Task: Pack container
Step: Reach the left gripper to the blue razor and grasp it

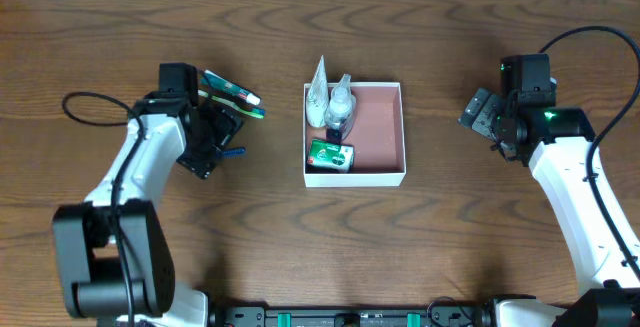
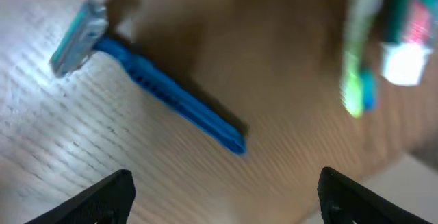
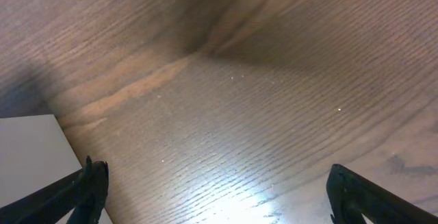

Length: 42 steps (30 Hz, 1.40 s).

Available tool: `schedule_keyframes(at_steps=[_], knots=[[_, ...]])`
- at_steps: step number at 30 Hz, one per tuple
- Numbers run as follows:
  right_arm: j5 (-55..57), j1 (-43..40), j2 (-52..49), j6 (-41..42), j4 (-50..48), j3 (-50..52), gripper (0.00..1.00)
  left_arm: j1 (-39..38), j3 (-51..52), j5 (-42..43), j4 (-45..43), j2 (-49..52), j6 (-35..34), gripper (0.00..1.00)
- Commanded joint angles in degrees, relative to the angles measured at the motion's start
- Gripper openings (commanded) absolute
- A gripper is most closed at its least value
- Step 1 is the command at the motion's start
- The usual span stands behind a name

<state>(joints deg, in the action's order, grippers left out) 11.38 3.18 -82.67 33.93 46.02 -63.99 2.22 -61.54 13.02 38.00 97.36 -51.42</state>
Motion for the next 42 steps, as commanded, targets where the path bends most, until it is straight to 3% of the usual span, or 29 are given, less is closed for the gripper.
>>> schedule_keyframes(at_steps=[1,9,15,28,33,36,42], knots=[[0.6,-0.5,-0.2,0.8,0.1,0.0,0.99,0.3,-0.6,-3.8,0.1,1.8,-11.3,0.86],[0.6,-0.5,-0.2,0.8,0.1,0.0,0.99,0.3,-0.4,-8.2,0.1,3.8,-19.4,0.79],[0.6,-0.5,-0.2,0.8,0.1,0.0,0.99,0.3,-0.4,-9.7,0.1,5.9,-19.9,0.61],[0.6,-0.5,-0.2,0.8,0.1,0.0,0.99,0.3,-0.4,-9.7,-1.0,10.6,-19.8,0.61],[0.6,-0.5,-0.2,0.8,0.1,0.0,0.99,0.3,-0.4,-9.7,-0.9,10.9,-17.4,0.31],[0.6,-0.5,-0.2,0.8,0.1,0.0,0.99,0.2,-0.3,-9.6,-0.9,10.9,-15.5,0.20],[0.6,-0.5,-0.2,0.8,0.1,0.0,0.99,0.2,-0.3,-8.1,-0.7,10.9,-5.1,0.13]])
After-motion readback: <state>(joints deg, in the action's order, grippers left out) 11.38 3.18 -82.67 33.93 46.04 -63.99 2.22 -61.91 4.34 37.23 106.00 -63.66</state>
